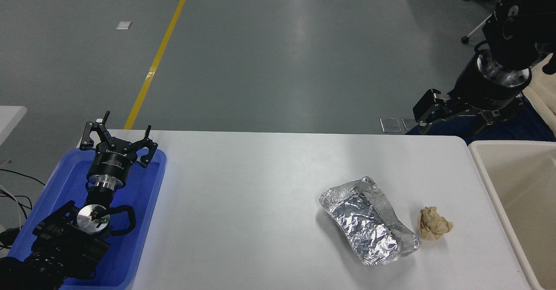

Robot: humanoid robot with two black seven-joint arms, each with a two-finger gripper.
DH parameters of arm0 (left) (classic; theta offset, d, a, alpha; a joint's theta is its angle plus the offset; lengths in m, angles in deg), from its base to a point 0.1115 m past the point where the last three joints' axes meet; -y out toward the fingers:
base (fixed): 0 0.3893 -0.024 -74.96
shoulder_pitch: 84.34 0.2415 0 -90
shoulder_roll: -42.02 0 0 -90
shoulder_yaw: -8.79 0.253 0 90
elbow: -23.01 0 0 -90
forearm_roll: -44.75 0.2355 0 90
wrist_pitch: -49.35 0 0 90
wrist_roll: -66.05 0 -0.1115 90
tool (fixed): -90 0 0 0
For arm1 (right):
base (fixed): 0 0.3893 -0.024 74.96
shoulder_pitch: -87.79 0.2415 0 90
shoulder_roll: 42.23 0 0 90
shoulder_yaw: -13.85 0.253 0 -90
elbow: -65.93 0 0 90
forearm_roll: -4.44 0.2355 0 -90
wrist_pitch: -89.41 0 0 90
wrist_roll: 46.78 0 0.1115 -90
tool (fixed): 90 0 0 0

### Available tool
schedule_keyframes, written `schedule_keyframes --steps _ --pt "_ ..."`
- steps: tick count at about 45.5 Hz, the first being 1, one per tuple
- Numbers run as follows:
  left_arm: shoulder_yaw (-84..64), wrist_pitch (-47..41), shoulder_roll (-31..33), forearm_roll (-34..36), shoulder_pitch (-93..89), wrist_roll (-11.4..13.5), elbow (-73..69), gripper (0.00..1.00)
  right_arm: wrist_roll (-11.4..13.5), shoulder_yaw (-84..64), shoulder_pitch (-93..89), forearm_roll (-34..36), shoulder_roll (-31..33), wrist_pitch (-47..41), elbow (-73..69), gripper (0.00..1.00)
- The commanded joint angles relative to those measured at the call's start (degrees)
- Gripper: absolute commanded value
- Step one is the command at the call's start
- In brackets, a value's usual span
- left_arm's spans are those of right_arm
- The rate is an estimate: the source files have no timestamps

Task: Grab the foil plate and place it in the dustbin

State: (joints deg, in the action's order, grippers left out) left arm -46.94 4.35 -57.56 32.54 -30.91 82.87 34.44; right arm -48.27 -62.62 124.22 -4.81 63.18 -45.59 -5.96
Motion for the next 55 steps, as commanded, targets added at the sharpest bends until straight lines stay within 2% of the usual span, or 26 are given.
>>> schedule_keyframes --steps 1,55 --pt "0.0 0.0 0.0 0.0 0.0 -0.02 0.01 1.0 0.0 0.0 0.65 0.02 0.15 0.0 0.0 1.0" --pt "0.0 0.0 0.0 0.0 0.0 -0.02 0.01 1.0 -0.09 -0.88 -0.67 0.28 1.29 0.0 0.17 1.0"
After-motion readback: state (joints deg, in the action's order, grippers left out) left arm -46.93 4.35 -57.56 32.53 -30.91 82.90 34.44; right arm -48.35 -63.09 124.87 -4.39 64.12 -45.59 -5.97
